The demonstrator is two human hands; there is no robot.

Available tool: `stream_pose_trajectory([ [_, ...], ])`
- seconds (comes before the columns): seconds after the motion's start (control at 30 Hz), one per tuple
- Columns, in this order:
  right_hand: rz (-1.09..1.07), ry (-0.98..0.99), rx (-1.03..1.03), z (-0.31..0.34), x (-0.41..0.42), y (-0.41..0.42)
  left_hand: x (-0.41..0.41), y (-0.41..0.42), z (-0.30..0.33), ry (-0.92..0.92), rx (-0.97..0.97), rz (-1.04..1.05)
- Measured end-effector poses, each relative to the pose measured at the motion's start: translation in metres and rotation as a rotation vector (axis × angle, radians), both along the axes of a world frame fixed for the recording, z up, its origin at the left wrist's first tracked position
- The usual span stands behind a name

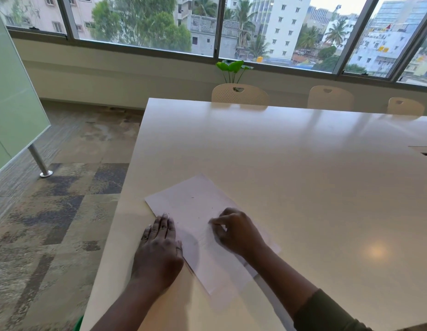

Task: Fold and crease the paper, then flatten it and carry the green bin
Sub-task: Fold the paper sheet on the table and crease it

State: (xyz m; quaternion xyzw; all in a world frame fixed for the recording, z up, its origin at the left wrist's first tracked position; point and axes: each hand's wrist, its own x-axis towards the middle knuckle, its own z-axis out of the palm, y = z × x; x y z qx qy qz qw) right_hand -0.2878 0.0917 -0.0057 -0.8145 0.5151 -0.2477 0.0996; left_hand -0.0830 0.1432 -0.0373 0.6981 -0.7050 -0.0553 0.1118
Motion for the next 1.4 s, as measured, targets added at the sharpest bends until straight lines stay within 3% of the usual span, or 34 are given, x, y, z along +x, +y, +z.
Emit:
stream_pose_trajectory([
  [0.1,-0.131,-0.008,-0.039,0.001,-0.003,-0.009,-0.001,0.001,0.001,-0.019,0.001,0.003],
  [0.3,0.117,0.027,0.027,-0.008,0.019,0.016,-0.001,0.002,0.005,-0.006,0.026,0.0],
  [0.43,-0.136,-0.026,-0.026,-0.006,-0.005,-0.005,0.0,0.0,0.001,-0.011,0.012,0.005],
  [0.5,-0.163,0.011,-0.071,-0.009,0.001,-0.006,0.0,0.001,0.0,-0.006,0.01,0.009],
  [0.67,0.087,0.023,-0.024,-0.01,0.016,0.016,-0.001,0.001,0.003,0.015,0.028,0.011],
  [0.87,-0.165,0.053,-0.051,-0.004,-0.008,-0.012,0.0,0.001,-0.001,0.023,0.024,0.019],
  [1.03,0.121,0.045,-0.004,-0.01,0.026,0.021,-0.001,0.001,0.004,0.012,0.043,0.014],
  [1.1,0.116,0.034,0.008,-0.007,0.016,0.017,-0.001,0.002,0.004,0.009,0.041,0.012],
  [1.23,-0.114,-0.003,-0.023,-0.002,-0.001,-0.002,-0.001,0.001,0.003,0.013,0.031,0.011],
  [1.4,0.135,0.051,0.0,-0.006,0.036,0.026,-0.001,0.003,0.005,0.018,0.039,0.01],
])
